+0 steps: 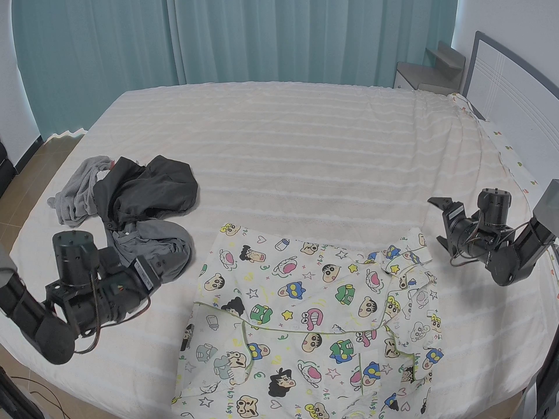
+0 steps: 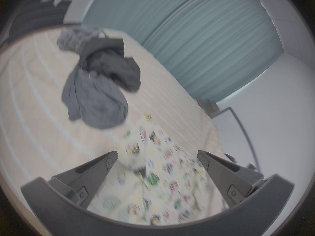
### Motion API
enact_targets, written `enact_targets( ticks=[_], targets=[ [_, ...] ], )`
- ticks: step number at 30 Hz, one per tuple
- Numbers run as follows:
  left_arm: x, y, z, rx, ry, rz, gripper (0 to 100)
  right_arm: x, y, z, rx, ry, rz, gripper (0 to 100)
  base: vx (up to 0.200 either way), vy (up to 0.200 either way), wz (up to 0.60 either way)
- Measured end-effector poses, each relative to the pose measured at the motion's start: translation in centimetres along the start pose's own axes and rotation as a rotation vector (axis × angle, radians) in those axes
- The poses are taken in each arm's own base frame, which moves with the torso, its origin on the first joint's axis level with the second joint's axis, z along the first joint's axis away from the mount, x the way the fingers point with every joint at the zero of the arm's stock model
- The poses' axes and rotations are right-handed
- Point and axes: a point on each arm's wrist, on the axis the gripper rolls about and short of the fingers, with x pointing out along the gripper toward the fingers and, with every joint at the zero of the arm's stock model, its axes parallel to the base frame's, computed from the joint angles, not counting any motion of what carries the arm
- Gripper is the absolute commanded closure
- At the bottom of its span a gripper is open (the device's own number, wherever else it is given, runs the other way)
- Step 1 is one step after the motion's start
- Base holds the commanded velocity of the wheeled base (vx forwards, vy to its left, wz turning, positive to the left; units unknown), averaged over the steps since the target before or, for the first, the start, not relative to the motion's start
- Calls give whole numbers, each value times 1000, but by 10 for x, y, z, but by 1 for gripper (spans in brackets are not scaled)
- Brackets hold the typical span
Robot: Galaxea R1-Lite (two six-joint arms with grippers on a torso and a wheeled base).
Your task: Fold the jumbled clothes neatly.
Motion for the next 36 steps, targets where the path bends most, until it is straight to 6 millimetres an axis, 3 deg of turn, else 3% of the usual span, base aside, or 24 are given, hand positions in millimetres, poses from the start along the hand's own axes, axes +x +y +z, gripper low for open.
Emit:
enact_targets(
  ticks=[5, 10, 16, 23, 27, 36],
  targets=[
    [-32, 8, -18, -104, 213, -128, 0, -19, -1, -34, -46, 98, -32, 0, 0, 0, 0],
    [-54, 20, -26, -175, 387, -246, 0, -28, -2, -53, -83, 139, -52, 0, 0, 0, 0],
    [-65, 45, -25, -194, 492, -341, 0, -30, -8, -66, -104, 162, -73, 0, 0, 0, 0],
    [-66, 69, -28, -233, 512, -319, 0, -31, -18, -86, -140, 180, -111, 0, 0, 0, 0],
    [-65, 73, -29, -252, 518, -306, 0, -23, -16, -90, -179, 171, -104, 0, 0, 0, 0],
    [-64, 75, -30, -268, 526, -297, 0, 15, -14, -92, -250, 119, -108, 0, 0, 0, 0]
  ],
)
